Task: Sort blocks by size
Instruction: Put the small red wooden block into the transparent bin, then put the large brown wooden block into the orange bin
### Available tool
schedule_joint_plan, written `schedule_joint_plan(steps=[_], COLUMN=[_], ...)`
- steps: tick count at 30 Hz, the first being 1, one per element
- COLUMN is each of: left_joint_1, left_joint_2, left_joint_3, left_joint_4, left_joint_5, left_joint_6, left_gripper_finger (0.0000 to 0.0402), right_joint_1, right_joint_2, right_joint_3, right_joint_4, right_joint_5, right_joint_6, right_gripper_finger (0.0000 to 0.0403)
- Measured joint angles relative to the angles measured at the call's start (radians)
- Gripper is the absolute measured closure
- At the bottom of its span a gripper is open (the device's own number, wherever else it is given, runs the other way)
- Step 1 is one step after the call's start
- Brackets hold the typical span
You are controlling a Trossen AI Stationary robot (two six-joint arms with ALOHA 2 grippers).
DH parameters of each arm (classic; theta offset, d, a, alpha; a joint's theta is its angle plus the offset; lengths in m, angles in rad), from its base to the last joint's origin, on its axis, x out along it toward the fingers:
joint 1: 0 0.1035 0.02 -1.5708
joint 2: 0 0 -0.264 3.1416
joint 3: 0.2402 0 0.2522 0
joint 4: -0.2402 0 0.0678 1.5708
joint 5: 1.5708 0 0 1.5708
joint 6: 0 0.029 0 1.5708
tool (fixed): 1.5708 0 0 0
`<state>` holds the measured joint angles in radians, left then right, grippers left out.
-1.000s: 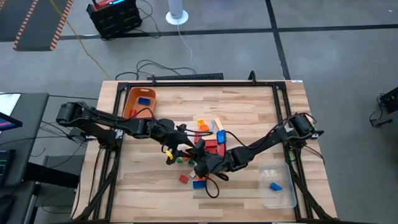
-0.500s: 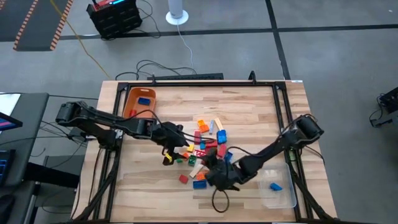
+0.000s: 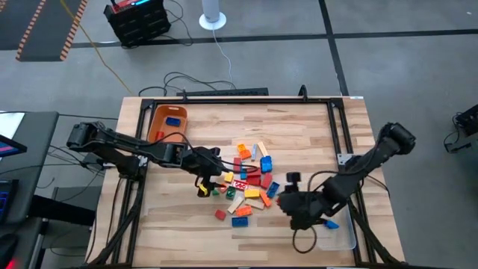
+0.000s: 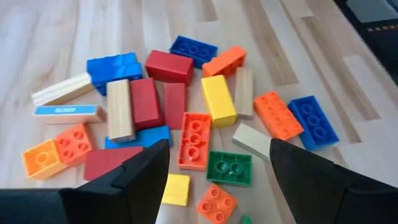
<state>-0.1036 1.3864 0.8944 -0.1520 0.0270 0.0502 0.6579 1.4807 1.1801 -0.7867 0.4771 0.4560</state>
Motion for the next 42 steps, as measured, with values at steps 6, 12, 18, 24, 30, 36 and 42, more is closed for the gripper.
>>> schedule_joint_plan(steps=[6,12,18,24,30,36,42], left_joint_1=[0.0,0.0,0.0,0.0,0.0,0.0,0.0], left_joint_2=[0.0,0.0,0.0,0.0,0.0,0.0,0.006], left_joint_3=[0.0,0.0,-0.001,-0.001,-0.001,-0.001,-0.001], left_joint_4=[0.0,0.0,0.005,0.014,0.018,0.02,0.014], left_joint_5=[-0.048,-0.106,-0.107,-0.107,-0.11,-0.112,-0.113], left_joint_6=[0.016,0.05,0.051,0.043,0.077,0.075,0.043], left_gripper_finger=[0.0129,0.0129,0.0129,0.0129,0.0129,0.0129,0.0129], right_joint_1=[0.071,0.16,0.236,0.259,0.249,0.216,0.196], right_joint_2=[-0.04,-0.038,-0.037,-0.036,-0.044,-0.076,-0.113], right_joint_3=[0.0,-0.05,-0.143,-0.222,-0.227,-0.225,-0.184], right_joint_4=[-0.257,-0.417,-0.3,-0.218,-0.248,-0.248,-0.249], right_joint_5=[-0.165,-0.212,-0.297,-0.307,-0.355,-0.356,-0.248], right_joint_6=[0.39,0.699,0.879,1.007,1.014,1.003,0.887], right_gripper_finger=[0.0263,0.0247,0.0251,0.0247,0.0205,0.0181,0.0186])
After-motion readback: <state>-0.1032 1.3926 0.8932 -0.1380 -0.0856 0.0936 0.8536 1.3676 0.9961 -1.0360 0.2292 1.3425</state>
